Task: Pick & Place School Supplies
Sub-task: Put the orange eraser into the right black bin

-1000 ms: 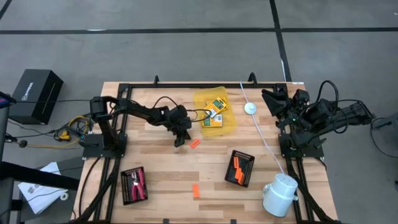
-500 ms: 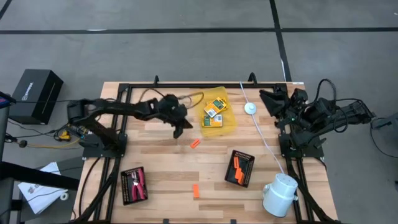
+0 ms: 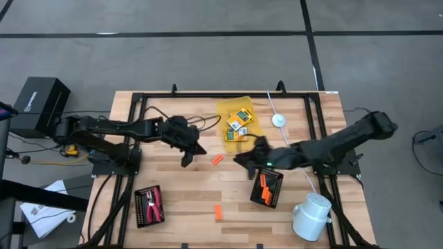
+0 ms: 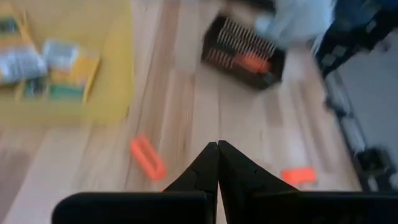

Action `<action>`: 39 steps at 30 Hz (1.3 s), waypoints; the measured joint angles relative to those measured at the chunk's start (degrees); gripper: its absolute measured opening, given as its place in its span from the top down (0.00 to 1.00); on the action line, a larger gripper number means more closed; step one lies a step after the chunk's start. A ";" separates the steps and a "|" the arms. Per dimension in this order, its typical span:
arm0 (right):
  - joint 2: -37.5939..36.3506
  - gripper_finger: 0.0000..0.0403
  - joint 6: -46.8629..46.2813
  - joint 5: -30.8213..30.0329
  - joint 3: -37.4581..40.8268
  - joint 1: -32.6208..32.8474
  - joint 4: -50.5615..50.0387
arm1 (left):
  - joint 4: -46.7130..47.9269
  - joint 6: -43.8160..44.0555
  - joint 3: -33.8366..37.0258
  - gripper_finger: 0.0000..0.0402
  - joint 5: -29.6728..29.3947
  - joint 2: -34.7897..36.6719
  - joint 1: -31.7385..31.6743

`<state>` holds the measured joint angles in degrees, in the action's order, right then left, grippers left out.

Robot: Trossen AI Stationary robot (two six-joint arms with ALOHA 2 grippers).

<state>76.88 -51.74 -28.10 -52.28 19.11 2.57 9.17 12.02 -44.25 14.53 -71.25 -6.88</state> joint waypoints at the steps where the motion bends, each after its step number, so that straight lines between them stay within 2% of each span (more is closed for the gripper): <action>1: 2.18 0.73 -1.66 0.63 0.00 -0.83 -0.23 | 1.41 0.01 0.03 1.00 -0.89 -0.47 0.38; 8: 15.08 0.82 -10.20 10.99 -0.68 -6.24 1.03 | 3.15 0.45 1.35 1.00 -3.85 -1.87 0.45; 13: 20.22 0.93 -10.87 13.34 -4.51 -8.58 0.12 | 2.74 0.45 3.10 1.00 -4.05 -1.10 -0.88; 16: 22.27 0.99 -9.93 14.84 -7.73 -9.73 -5.18 | 2.78 0.43 4.47 1.00 -4.07 -0.37 -1.45; 21: 26.04 1.00 -9.52 17.68 -12.30 -11.70 -13.17 | 1.51 0.39 5.99 1.00 -4.05 0.65 -1.53; 39: 37.05 1.00 -11.33 22.23 -21.18 -15.24 -12.30 | -1.16 -1.21 10.19 1.00 -3.77 0.84 -1.53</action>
<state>113.93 -63.07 -5.87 -73.46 3.87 -9.73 8.01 10.81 -34.06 10.76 -70.41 -8.40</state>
